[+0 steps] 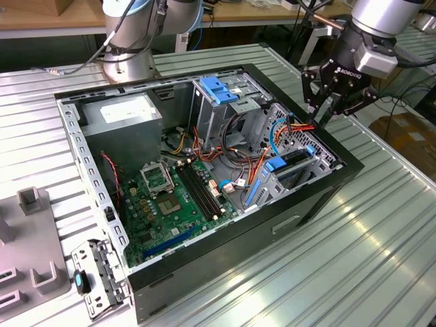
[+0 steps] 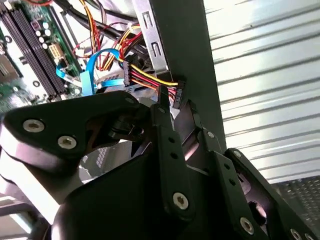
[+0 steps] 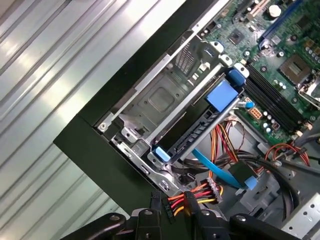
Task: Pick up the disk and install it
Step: 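Insert the first disk wire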
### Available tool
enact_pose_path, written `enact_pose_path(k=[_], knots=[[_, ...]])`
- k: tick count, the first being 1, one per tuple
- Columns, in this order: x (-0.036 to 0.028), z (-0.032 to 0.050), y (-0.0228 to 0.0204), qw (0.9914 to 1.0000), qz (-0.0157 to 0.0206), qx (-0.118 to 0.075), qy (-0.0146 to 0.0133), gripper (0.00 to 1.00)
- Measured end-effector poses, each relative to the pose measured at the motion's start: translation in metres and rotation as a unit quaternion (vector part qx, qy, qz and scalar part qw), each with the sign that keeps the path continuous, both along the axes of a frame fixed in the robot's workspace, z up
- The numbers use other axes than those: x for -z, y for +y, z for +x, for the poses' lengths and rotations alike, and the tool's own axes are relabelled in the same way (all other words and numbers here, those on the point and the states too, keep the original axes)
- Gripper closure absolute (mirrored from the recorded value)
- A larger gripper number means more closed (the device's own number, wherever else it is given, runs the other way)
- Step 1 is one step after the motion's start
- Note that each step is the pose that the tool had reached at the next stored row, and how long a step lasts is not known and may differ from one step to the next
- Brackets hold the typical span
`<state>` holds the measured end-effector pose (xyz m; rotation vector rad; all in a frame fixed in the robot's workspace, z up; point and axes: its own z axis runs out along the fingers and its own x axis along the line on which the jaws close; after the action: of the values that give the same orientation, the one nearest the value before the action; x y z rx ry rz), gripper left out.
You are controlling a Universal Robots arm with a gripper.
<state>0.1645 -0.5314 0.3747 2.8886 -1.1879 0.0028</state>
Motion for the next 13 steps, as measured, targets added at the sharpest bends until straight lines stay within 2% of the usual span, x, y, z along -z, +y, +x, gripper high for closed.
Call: enact_pose_path(k=[3,5,6,8,11,13], knots=[[0.0016,0.0006,0.0,0.9997,-0.0004,-0.024,0.0,0.68],[0.0034,0.0015,0.0,0.99849,-0.0006,-0.055,0.0,0.68],[0.0038,0.0018,0.0,0.99803,-0.0007,-0.063,0.0,0.68],[0.005,0.0034,0.0004,0.99708,-0.0006,-0.076,0.0,0.68],[0.0074,0.0052,0.0023,0.99648,-0.0006,-0.084,0.0,0.68],[0.0077,0.0052,0.0023,0.9952,-0.0008,-0.098,0.0,0.68]])
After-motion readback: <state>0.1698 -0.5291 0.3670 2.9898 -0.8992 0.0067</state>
